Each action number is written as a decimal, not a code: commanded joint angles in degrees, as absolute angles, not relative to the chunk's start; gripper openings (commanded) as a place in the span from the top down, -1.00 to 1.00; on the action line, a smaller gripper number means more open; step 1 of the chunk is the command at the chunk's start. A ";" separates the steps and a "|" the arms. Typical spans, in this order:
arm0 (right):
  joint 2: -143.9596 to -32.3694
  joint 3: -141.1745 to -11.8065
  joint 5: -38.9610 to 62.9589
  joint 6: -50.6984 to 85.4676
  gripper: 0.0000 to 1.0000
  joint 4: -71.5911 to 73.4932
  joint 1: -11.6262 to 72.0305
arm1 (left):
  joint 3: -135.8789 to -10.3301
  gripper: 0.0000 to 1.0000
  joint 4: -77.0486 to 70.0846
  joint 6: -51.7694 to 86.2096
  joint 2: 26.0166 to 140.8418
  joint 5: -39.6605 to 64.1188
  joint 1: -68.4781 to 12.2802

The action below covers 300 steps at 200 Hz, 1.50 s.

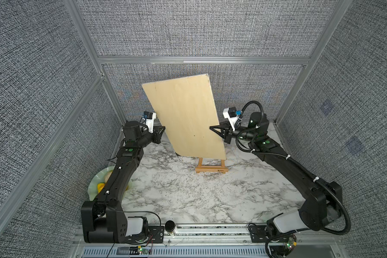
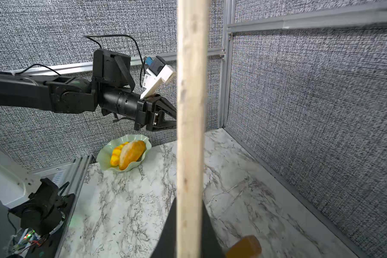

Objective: Disassemble the easel
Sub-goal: Place the drawing board at the center of the board.

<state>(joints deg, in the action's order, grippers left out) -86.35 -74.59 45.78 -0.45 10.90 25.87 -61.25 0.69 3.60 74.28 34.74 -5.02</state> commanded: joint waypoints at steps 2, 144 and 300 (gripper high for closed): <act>-89.05 -76.56 45.38 -2.52 1.00 1.10 29.99 | -62.47 1.00 4.58 -1.47 70.45 48.14 -6.69; -96.03 -79.69 28.16 6.68 1.00 3.33 43.42 | -61.78 1.00 12.02 -1.67 63.89 35.64 -6.14; -106.78 -86.78 26.95 14.77 1.00 -4.05 44.65 | -60.82 0.95 14.86 1.73 57.70 23.20 -5.45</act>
